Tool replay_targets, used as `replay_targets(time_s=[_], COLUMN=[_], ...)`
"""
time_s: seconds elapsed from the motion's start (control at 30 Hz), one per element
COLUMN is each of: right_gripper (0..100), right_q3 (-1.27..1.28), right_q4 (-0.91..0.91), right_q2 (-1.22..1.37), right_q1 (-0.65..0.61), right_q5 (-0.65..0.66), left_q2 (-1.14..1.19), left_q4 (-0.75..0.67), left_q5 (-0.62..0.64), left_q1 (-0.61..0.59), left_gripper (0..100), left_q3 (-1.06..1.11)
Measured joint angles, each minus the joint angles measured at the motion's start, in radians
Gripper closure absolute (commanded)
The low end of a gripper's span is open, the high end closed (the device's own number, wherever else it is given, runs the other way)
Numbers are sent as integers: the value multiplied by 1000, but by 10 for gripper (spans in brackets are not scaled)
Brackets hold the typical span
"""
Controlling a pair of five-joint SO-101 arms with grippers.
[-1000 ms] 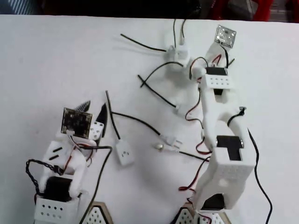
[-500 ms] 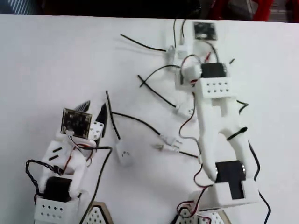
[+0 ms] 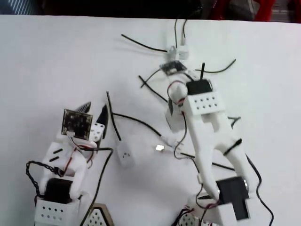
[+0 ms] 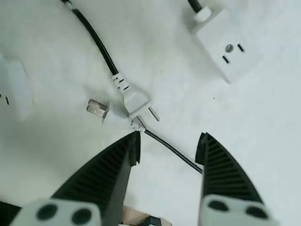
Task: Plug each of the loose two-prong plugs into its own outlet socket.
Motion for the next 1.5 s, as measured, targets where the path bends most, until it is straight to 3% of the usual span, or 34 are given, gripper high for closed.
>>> replay_targets(time_s=[0.23, 0.47, 0.93, 1.07, 1.13, 1.5], right_gripper=[808, 809, 810, 929, 987, 976], right_q3=[247, 327, 325, 321, 313, 327], right_q4=[-175, -356, -471, -477, -483, -519], right_q2=[-66, -68, 181, 203, 207, 31], right_q1=[-57, -127, -158, -140, -120, -92], right_q5=[-12, 37, 100, 100, 100, 98], left_q2=[0, 0, 0, 0, 0, 0], left_q4=[0, 0, 0, 0, 0, 0], left_q5=[0, 0, 0, 0, 0, 0], left_q1=[0, 0, 0, 0, 0, 0], left_gripper=[846, 846, 846, 846, 846, 846], left_q3=[2, 2, 2, 2, 2, 2])
